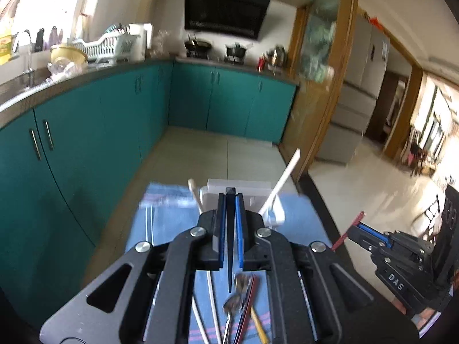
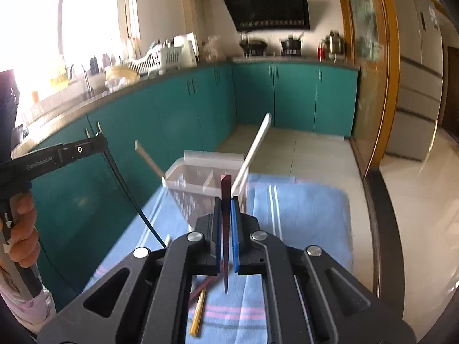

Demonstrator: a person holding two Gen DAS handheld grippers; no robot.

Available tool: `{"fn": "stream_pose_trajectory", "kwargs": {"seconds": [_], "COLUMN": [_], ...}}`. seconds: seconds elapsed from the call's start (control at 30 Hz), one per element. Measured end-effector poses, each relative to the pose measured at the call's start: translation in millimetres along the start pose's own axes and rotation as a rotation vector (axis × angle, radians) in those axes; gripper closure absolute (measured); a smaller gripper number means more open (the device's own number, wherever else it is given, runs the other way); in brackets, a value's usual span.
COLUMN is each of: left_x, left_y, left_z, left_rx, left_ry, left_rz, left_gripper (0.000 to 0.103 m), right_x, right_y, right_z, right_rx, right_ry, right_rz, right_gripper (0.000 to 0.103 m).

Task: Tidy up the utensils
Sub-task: 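Raise both chopsticks over the white holder, drop them in, open both tools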

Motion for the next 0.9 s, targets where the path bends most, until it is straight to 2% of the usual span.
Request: {"fn": "stream_pose_trajectory", "kwargs": {"seconds": [0.2, 0.33, 0.43, 0.5, 0.57, 0.67, 0.9], "left_x": [-12, -19, -15, -8, 2, 24, 70], "left_y": [-10, -22, -29, -33, -34, -38, -45], "left_z": [-57, -89, -103, -107, -104, -98, -59], "left_rx": [-0.119, -0.209, -0.26, -0.268, -0.262, -0.258, -0.252], "left_ry": [0.078, 0.164, 0.217, 0.241, 0.233, 0.192, 0.098], "left_rz": [0.032, 0.044, 0.026, -0.019, -0.054, -0.07, -0.099], "left_gripper": [0.097, 0.097, 0.097, 0.097, 0.097, 0.097, 0.097], "right_x": [-14, -16, -7, -4, 1, 14, 73], "right_y": [4, 4, 3, 4, 3, 1, 10], "right_z": [-70, -108, -124, -133, -138, -139, -103], "right_rx": [-0.017, -0.026, -0.01, -0.007, -0.008, -0.004, 0.03], "right_ry": [0.138, 0.225, 0.26, 0.319, 0.358, 0.349, 0.212], "right_rz": [0.011, 0.043, 0.046, 0.051, 0.088, 0.087, 0.067], "right_gripper": [0.096, 0.096, 0.096, 0.096, 0.096, 0.096, 0.096]}}
Point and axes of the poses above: each gripper's, at about its wrist camera, not at the fingertips, and x roughly the way its jaws point, y to its right, z to its underside, the point moved 6 cm from there along x, roughly the way its jaws point, and after that the axes turned 3 degrees about -x, right-handed, at the moved point
